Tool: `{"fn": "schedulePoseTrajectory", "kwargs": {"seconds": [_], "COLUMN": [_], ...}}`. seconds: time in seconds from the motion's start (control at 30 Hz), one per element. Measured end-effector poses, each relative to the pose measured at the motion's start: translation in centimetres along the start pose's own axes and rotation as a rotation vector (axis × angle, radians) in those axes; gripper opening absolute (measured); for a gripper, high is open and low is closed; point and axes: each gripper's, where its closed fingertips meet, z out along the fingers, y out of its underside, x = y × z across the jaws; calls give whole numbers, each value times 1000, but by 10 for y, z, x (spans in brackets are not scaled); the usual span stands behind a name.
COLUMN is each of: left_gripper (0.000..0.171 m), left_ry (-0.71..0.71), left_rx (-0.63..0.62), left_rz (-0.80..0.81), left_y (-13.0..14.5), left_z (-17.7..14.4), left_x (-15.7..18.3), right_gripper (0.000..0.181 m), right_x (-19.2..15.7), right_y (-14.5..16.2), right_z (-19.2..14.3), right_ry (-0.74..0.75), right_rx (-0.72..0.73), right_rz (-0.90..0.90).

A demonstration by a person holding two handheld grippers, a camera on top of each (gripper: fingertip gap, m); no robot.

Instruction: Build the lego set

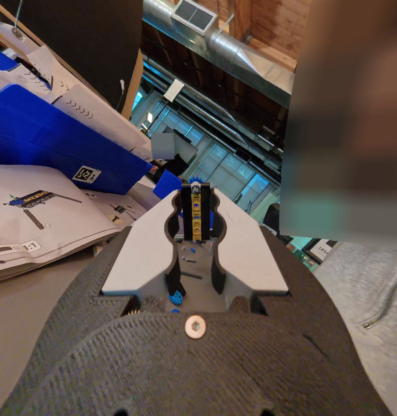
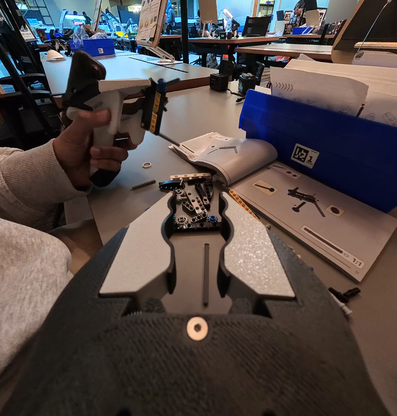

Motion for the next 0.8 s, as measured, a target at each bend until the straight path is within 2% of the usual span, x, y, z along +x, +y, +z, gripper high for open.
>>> {"fn": "schedulePoseTrajectory", "kwargs": {"seconds": [0.37,0.5,0.63,0.7,0.8], "left_gripper": [24,24,23,23,24], "left_ry": [-24,74,175,192,230], "left_rx": [-139,-143,-142,-171,-219], "left_rz": [158,111,34,39,67], "left_y": [25,33,41,50,64], "left_z": [13,19,25,29,34], "left_x": [10,25,42,46,57], "right_gripper": [36,37,47,50,52], "right_x": [0,-2,-20,-30,-36], "right_y": [-1,-1,-19,-31,-38], "right_z": [1,0,-10,-13,-13], "right_ry": [1,-6,-107,-182,-264], "right_rx": [-3,2,131,206,236], "right_rz": [-4,-9,18,98,215]}}
